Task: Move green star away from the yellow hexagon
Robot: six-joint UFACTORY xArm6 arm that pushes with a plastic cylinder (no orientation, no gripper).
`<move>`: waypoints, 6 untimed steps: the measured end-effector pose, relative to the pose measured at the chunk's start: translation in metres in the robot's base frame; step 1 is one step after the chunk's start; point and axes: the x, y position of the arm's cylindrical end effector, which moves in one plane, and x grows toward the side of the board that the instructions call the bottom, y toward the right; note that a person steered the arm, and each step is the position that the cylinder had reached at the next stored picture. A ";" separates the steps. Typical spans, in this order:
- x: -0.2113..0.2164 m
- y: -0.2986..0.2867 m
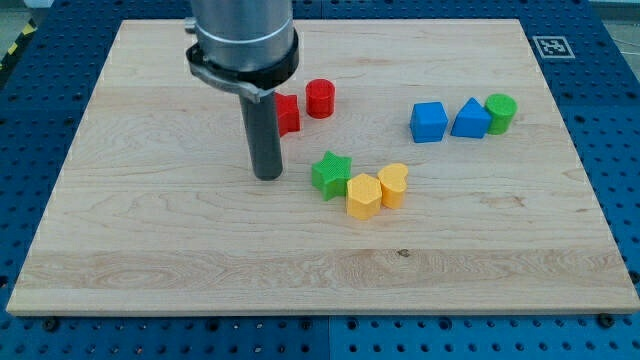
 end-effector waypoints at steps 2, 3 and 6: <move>0.033 0.046; 0.034 0.072; 0.008 0.098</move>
